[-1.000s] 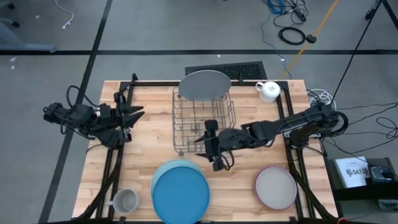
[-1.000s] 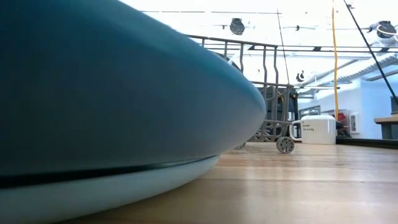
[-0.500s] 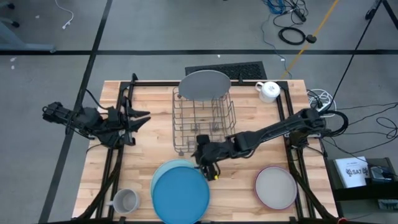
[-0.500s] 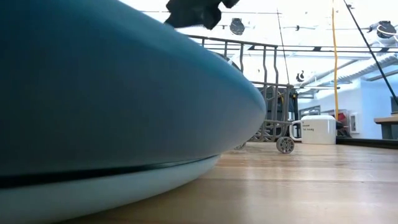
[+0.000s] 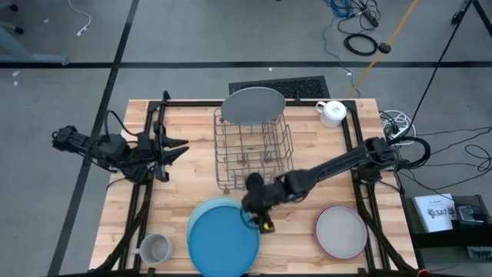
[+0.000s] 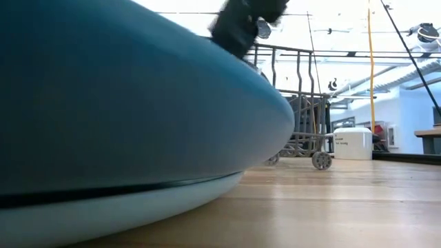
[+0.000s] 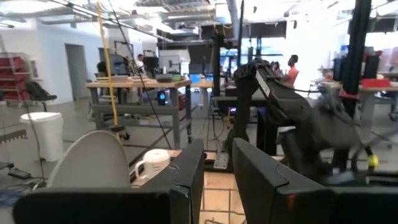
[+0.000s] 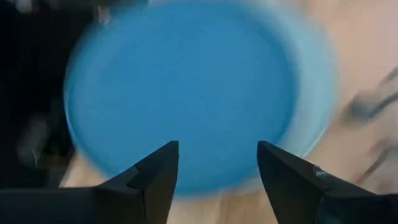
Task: Sort dishes
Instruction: Put the blue plate into the dish rack
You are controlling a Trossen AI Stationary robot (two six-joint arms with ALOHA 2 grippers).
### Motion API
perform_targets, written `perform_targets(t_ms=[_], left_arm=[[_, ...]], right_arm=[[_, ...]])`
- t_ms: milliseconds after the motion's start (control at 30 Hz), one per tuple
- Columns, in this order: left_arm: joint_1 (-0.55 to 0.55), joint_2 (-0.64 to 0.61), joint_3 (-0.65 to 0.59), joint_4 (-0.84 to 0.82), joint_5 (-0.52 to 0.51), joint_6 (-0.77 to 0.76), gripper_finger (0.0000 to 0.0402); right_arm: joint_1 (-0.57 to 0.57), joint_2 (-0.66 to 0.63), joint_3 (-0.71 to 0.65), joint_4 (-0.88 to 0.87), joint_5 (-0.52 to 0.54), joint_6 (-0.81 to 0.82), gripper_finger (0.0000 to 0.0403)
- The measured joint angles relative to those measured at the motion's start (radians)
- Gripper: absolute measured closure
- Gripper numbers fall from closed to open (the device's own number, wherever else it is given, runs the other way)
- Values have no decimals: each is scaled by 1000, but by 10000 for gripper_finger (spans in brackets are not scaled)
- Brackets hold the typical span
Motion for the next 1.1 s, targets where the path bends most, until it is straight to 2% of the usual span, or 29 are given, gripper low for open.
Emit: perform_targets(t_ms=[133,333,700,967,1100], left_arm=[[0,9,0,1,16,0,314],[0,27,0,19,17,-1,314],[0,30,0,21,34,-54,314],[0,47,0,5,97,-108,314],[0,61,0,5,135,-137,314]], right_arm=[[35,-13,10,32,-17,78,218],[73,-8,7,32,-18,284,232],[119,105,8,13,23,670,197],[117,147,8,-2,106,844,186],[107,150,9,-65,146,895,190]])
